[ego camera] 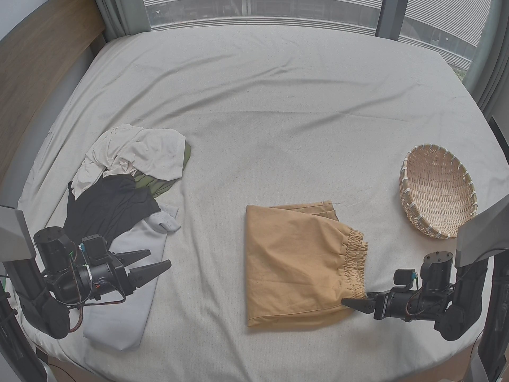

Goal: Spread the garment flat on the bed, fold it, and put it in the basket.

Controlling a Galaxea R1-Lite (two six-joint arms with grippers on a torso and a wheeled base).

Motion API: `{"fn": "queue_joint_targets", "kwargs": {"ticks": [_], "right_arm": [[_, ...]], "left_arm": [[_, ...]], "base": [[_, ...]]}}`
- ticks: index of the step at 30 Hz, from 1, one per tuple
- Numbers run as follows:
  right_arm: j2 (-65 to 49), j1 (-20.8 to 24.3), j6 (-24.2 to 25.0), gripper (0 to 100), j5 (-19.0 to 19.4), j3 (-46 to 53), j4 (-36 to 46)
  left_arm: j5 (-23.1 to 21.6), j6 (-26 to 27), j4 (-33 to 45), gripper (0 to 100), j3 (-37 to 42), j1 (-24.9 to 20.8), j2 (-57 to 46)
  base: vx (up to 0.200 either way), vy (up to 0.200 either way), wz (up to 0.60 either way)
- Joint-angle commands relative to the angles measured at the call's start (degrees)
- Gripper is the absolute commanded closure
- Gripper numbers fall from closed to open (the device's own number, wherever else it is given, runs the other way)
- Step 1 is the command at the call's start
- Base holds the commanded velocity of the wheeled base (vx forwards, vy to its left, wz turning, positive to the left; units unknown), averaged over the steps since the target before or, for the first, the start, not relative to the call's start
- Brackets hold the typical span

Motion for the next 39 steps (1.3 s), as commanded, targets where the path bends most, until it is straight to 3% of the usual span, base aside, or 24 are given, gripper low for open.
{"fn": "queue_joint_targets", "kwargs": {"ticks": [1,20,21,33,39], "right_arm": [[1.4,1.1,0.2,0,0.0,-1.2,0.0],[3.3,3.3,0.4,0,-0.3,-5.4,-0.1],[3.3,3.3,0.4,100,-0.3,-5.4,-0.1],[3.0,3.4,0.5,100,-0.3,-5.4,-0.1],[-3.6,6.4,0.5,100,-0.3,-4.3,-0.1]], "left_arm": [[0.0,0.0,-0.1,0,0.0,0.0,0.3],[0.0,0.0,-0.1,0,-0.1,0.0,-0.1],[0.0,0.0,-0.1,0,-0.1,0.0,-0.1],[0.0,0.0,-0.1,0,-0.1,0.0,-0.1],[0.0,0.0,-0.1,0,-0.1,-0.2,0.1]], "base": [[0.000,0.000,0.00],[0.000,0.000,0.00],[0.000,0.000,0.00],[0.000,0.000,0.00],[0.000,0.000,0.00]]}}
